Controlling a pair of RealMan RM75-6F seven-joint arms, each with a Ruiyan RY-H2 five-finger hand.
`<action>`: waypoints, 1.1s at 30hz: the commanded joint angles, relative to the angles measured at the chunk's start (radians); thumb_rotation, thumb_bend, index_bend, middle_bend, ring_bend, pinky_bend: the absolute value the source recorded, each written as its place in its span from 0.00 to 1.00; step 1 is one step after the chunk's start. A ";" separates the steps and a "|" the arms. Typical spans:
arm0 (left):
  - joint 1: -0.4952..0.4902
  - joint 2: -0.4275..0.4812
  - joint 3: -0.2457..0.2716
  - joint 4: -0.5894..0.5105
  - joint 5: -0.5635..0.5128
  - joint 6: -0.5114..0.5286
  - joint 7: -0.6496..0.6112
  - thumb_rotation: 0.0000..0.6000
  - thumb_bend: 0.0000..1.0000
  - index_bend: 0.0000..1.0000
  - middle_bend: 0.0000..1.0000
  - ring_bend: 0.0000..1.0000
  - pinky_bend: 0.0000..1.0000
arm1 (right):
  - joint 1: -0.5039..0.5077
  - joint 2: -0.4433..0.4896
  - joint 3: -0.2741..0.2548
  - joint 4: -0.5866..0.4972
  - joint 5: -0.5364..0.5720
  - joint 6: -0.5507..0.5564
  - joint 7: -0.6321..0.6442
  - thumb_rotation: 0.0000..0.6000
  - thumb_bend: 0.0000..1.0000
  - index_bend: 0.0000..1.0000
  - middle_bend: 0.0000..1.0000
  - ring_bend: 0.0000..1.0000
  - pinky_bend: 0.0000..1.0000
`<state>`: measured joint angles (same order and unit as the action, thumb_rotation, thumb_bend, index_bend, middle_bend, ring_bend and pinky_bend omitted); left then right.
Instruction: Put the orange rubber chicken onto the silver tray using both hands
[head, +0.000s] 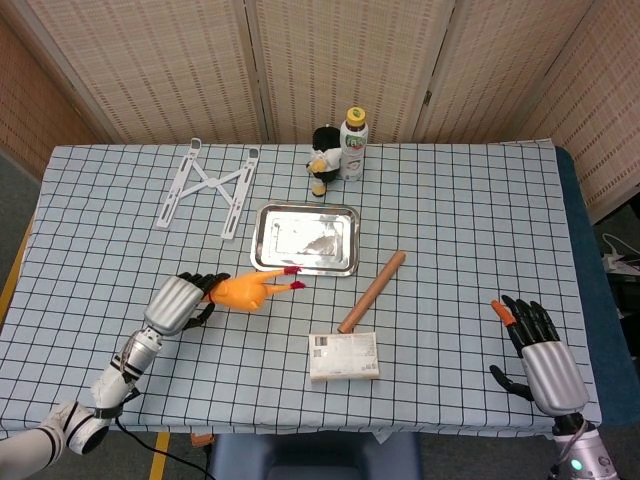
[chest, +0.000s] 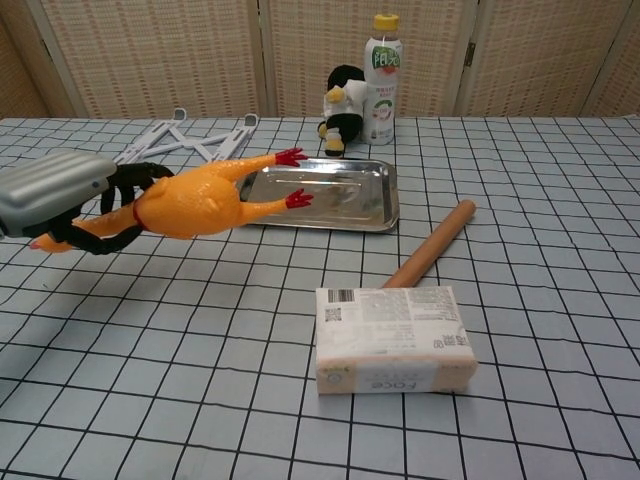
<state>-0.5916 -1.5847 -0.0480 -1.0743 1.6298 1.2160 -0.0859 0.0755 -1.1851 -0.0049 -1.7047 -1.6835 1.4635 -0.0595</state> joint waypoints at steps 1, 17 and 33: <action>0.008 0.047 0.013 -0.117 0.016 0.020 0.085 1.00 0.73 0.79 0.70 0.55 0.70 | 0.147 0.088 0.035 -0.230 -0.006 -0.191 0.007 1.00 0.19 0.00 0.00 0.00 0.00; -0.043 0.123 -0.037 -0.440 -0.103 -0.122 0.420 1.00 0.73 0.79 0.70 0.55 0.70 | 0.650 -0.227 0.280 -0.377 0.700 -0.555 -0.336 1.00 0.19 0.00 0.00 0.00 0.00; -0.058 0.158 -0.046 -0.514 -0.150 -0.145 0.474 1.00 0.73 0.79 0.70 0.55 0.70 | 0.862 -0.480 0.289 -0.158 1.009 -0.410 -0.497 1.00 0.18 0.00 0.00 0.00 0.00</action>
<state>-0.6491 -1.4267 -0.0941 -1.5875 1.4796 1.0717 0.3881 0.9298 -1.6546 0.2868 -1.8752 -0.6794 1.0433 -0.5480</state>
